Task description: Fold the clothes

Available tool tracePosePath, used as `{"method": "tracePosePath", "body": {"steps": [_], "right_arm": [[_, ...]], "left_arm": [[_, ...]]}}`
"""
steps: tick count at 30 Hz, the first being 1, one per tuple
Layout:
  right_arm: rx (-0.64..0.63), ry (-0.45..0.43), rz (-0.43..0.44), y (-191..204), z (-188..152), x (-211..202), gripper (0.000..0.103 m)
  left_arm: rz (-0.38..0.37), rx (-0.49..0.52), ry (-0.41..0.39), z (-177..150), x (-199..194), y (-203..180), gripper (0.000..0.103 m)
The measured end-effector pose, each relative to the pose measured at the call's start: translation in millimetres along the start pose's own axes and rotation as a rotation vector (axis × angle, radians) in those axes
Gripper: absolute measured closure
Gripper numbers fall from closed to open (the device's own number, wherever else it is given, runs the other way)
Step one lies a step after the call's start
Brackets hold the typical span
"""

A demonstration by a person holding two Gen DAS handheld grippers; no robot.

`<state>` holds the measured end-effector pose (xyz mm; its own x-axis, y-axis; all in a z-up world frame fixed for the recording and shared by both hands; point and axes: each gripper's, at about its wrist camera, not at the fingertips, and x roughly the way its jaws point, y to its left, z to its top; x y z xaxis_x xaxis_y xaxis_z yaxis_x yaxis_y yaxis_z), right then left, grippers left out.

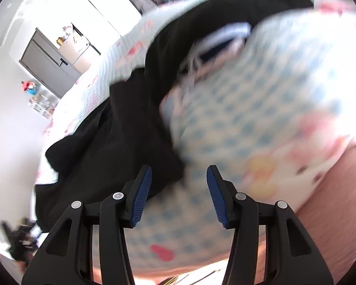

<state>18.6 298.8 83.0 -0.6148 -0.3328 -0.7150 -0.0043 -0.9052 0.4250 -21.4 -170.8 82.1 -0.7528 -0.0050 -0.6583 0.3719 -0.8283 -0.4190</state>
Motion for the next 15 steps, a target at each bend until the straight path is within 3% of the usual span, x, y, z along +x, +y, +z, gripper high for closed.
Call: {"method": "tracePosePath", "body": {"steps": [3,5,6,8,10,11,12,13,14,15], "right_arm": [[-0.088,0.014,0.066,27,7,6,0.051],[-0.162,0.073,0.130,50,5,23,0.045],[-0.190,0.094,0.153,60,2,34,0.043],[-0.233,0.113,0.111,70,-4,55,0.037],[-0.252,0.130,0.059,71,-11,69,0.037],[-0.248,0.132,0.052,65,-12,71,0.042],[-0.238,0.131,0.053,58,-13,72,0.044],[-0.242,0.134,0.045,52,-13,71,0.056],[-0.252,0.137,0.036,49,-13,70,0.068],[-0.263,0.140,0.029,46,-12,68,0.070]], "left_arm": [[-0.216,0.111,0.061,6,18,-44,0.043],[-0.287,0.189,0.109,-3,40,-78,0.042],[-0.293,0.230,0.144,-13,52,-96,0.042],[-0.241,0.276,0.214,-35,91,-120,0.042],[-0.149,0.273,0.280,-76,97,-95,0.042],[-0.099,0.257,0.305,-81,101,-77,0.045],[-0.070,0.223,0.330,-86,109,-60,0.065],[-0.065,0.195,0.340,-86,111,-47,0.083],[-0.064,0.170,0.345,-86,112,-36,0.089],[-0.078,0.152,0.348,-83,110,-29,0.093]]}}
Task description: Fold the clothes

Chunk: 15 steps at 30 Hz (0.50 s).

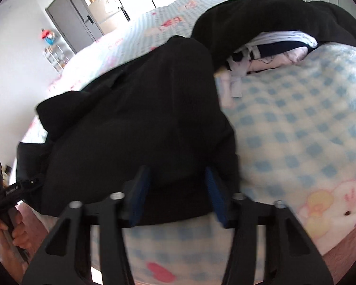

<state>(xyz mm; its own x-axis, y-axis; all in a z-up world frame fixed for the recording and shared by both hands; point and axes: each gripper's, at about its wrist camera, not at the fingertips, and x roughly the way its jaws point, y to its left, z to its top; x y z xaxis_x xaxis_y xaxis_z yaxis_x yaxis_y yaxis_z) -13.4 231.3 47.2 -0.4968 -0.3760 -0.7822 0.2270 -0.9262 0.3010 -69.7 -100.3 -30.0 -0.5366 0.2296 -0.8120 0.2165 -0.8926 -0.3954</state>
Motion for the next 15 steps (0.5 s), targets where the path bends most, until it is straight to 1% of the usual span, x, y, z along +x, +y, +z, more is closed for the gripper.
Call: {"method": "tracePosePath", "body": {"steps": [1,2,3,4,5,6,7,8,9,10,11,12,13,14,15], "right_arm": [[-0.010,0.004,-0.008,-3,-1,-2,0.072],[-0.005,0.003,-0.008,-6,-1,-7,0.072],[0.005,0.000,-0.004,-10,-1,-12,0.070],[0.008,-0.010,-0.006,-11,-1,-18,0.069],[0.010,-0.025,-0.009,-10,0,-25,0.063],[0.014,-0.050,-0.005,-9,2,-32,0.057],[0.020,-0.065,0.012,-9,3,-34,0.046],[0.026,-0.074,0.033,-10,5,-34,0.045],[0.033,-0.083,0.054,-11,6,-33,0.044],[0.039,-0.093,0.074,-13,8,-32,0.042],[0.036,-0.070,0.051,-16,6,-21,0.044],[0.046,-0.025,0.023,-23,3,-6,0.044],[0.062,0.023,0.001,-31,0,9,0.038],[0.116,0.032,0.022,-40,-2,10,0.038],[0.184,0.026,0.059,-48,-3,6,0.040]], "left_arm": [[-0.021,-0.012,0.001,1,-4,4,0.093],[-0.022,0.002,-0.017,2,-9,3,0.092],[-0.016,0.026,-0.041,3,-14,-1,0.087],[-0.010,0.049,-0.065,4,-19,-5,0.073],[-0.015,0.075,-0.091,3,-25,-9,0.065],[-0.023,0.101,-0.118,1,-30,-14,0.055],[-0.031,0.127,-0.145,0,-36,-18,0.052],[-0.039,0.143,-0.157,-1,-41,-20,0.050],[-0.028,0.142,-0.161,5,-37,-19,0.044],[0.018,0.122,-0.149,8,-29,-14,0.043],[0.073,0.096,-0.132,9,-21,-8,0.045],[0.108,0.060,-0.115,13,-15,1,0.062],[0.131,0.028,-0.113,19,-14,9,0.076],[0.154,0.016,-0.130,24,-19,12,0.076],[0.198,0.025,-0.169,26,-28,12,0.073]]}}
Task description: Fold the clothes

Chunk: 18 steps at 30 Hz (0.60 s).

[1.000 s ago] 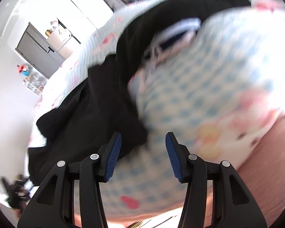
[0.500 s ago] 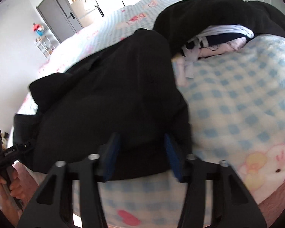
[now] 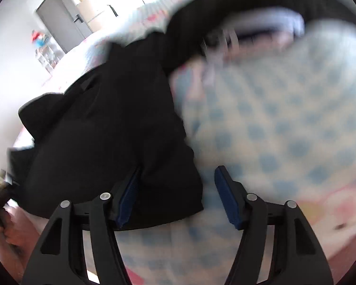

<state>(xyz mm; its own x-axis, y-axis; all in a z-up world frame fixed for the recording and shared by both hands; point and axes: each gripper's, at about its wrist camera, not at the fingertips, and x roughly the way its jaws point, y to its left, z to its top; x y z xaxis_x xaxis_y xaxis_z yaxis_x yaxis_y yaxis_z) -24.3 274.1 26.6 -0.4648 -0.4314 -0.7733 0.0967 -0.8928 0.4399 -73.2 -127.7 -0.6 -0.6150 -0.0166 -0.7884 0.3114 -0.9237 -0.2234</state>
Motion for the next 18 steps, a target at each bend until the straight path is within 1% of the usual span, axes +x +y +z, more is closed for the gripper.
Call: {"method": "tracePosePath", "body": {"steps": [1,2,3,5,7,8,11,12,15,18], "right_arm": [[0.024,-0.024,0.006,-3,0,-10,0.041],[0.030,-0.055,0.000,-3,1,-21,0.040],[0.031,-0.085,-0.008,-3,1,-32,0.040],[0.030,-0.131,-0.032,-2,-1,-50,0.039],[0.035,-0.154,-0.067,-3,-1,-59,0.039],[0.034,-0.147,-0.063,-2,-1,-60,0.038],[0.019,-0.107,-0.013,6,-2,-57,0.039],[0.001,-0.111,0.000,10,-2,-57,0.039],[-0.058,-0.128,0.017,25,-3,-55,0.039],[-0.108,-0.120,0.028,35,-7,-53,0.039]], "left_arm": [[0.038,0.019,-0.040,1,-8,-2,0.065],[0.042,0.034,-0.063,2,-14,-3,0.061],[0.002,0.034,-0.070,2,-19,-4,0.058],[-0.119,0.028,-0.061,2,-22,-12,0.058],[-0.227,0.069,-0.048,-4,-22,-30,0.058],[-0.259,0.104,-0.042,-9,-21,-42,0.058],[-0.270,0.184,-0.005,-15,-8,-72,0.057],[-0.287,0.188,0.019,-15,-3,-77,0.057],[-0.351,0.162,0.073,-16,3,-76,0.056],[-0.351,0.183,0.068,-20,-3,-67,0.050]]}}
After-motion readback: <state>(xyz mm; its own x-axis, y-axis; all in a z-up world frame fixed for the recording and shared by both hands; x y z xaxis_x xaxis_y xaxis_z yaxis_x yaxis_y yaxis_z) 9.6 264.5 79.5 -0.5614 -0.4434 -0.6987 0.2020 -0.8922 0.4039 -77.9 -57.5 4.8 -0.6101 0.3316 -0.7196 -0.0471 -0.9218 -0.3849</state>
